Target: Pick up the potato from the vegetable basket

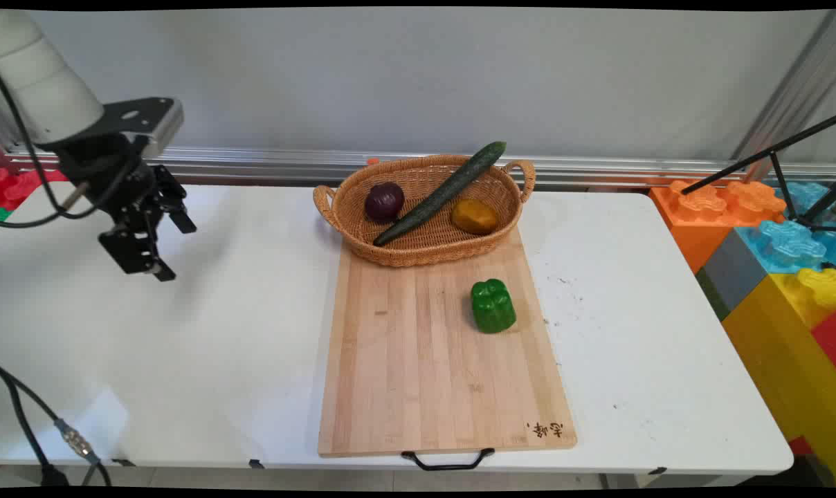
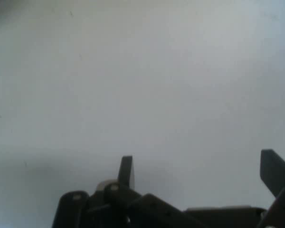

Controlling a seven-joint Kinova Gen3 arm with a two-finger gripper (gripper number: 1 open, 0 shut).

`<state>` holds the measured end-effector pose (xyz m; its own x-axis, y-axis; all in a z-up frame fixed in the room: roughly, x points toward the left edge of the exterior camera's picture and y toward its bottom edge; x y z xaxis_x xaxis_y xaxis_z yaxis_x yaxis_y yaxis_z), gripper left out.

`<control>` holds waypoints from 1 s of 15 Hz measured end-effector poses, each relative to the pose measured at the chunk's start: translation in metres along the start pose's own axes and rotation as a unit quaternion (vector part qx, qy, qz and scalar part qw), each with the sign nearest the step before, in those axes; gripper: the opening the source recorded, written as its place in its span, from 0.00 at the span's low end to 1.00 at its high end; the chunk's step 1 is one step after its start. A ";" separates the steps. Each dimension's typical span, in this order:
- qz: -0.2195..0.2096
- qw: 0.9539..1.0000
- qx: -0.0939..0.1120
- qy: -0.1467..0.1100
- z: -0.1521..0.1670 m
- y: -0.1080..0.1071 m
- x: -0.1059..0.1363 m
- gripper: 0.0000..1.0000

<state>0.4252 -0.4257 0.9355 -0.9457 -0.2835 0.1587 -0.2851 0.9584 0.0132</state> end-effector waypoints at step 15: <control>-0.069 0.983 0.115 0.127 0.027 -0.027 0.181 1.00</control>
<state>0.2579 -0.5033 0.9374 -0.8340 -0.3658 0.4132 -0.4641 0.8700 -0.1664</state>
